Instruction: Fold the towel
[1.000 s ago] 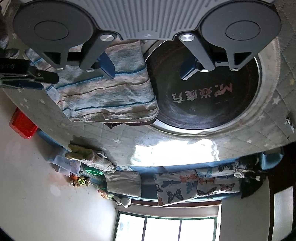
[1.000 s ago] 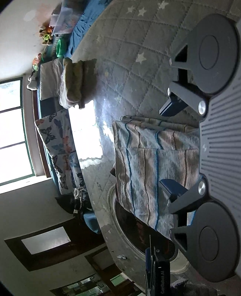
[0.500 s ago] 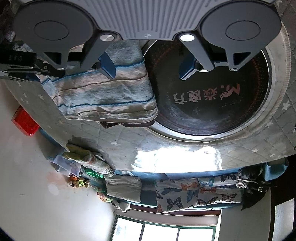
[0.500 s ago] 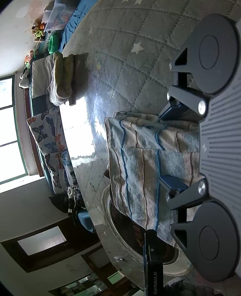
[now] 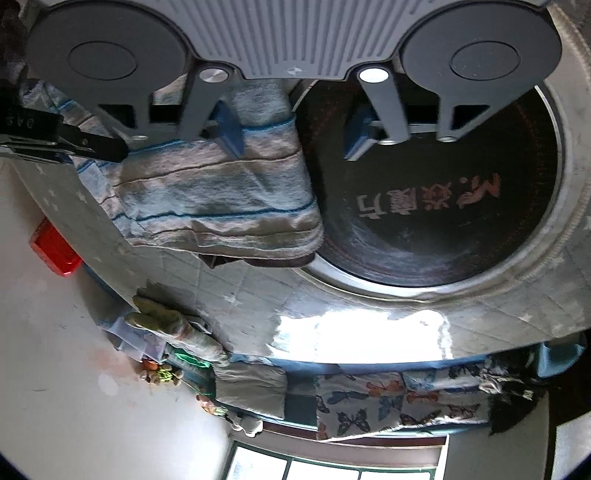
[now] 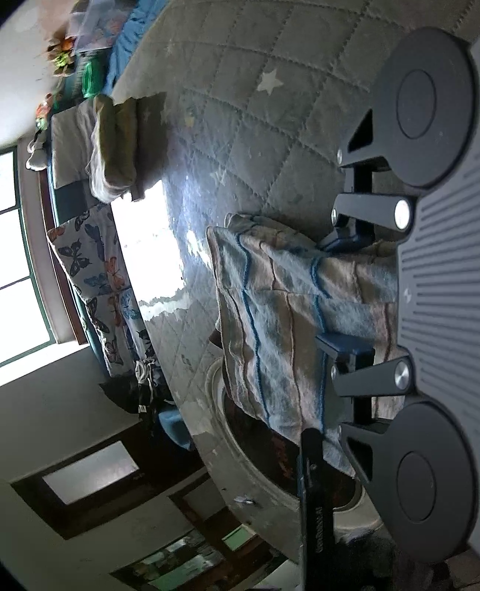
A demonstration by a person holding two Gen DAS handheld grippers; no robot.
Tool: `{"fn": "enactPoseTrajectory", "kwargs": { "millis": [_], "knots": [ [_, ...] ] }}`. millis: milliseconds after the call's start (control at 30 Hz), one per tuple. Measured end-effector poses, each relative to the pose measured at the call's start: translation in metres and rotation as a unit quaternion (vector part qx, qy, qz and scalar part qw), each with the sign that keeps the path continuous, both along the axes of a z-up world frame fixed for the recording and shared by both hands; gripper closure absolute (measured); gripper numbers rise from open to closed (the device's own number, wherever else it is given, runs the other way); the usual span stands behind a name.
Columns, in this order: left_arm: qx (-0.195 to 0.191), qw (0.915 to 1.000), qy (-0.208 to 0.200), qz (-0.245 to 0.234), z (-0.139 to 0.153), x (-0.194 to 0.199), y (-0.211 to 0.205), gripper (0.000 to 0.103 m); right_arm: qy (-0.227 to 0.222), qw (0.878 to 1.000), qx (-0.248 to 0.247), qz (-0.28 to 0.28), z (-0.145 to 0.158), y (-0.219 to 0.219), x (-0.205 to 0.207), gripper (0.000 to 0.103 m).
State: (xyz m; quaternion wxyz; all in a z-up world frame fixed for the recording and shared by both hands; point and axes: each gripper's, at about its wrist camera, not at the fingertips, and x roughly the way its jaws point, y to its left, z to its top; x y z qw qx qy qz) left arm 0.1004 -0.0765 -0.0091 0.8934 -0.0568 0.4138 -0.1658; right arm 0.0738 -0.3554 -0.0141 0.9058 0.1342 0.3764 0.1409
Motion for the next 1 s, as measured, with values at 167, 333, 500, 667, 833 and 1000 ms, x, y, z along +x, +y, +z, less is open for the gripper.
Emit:
{"fn": "enactPoseTrajectory", "kwargs": {
  "millis": [167,333,500,667,833,1000],
  "knots": [
    [-0.006,0.9999,0.009,-0.001,-0.002,0.003,0.000,0.049,-0.002,1.000,0.004,-0.004,-0.001,0.001,0.000,0.054],
    [-0.016,0.9997,0.011,-0.013,-0.002,0.002,-0.002,0.058,-0.005,1.000,0.008,-0.008,-0.002,0.001,-0.001,0.059],
    [-0.031,0.9993,0.013,-0.020,-0.003,0.001,-0.002,0.082,-0.006,1.000,0.025,-0.015,-0.003,-0.003,-0.003,0.076],
    [-0.032,0.9994,0.003,-0.016,0.003,-0.002,-0.001,0.089,-0.016,0.999,0.033,-0.023,0.001,-0.003,-0.009,0.086],
    [-0.032,0.9993,-0.009,-0.017,0.010,-0.007,-0.001,0.093,-0.032,0.999,0.033,-0.027,0.006,0.000,-0.019,0.087],
    [-0.032,0.9988,-0.026,-0.026,0.021,-0.017,-0.005,0.094,-0.050,0.998,0.025,-0.031,0.014,-0.001,-0.030,0.088]
  ]
}}
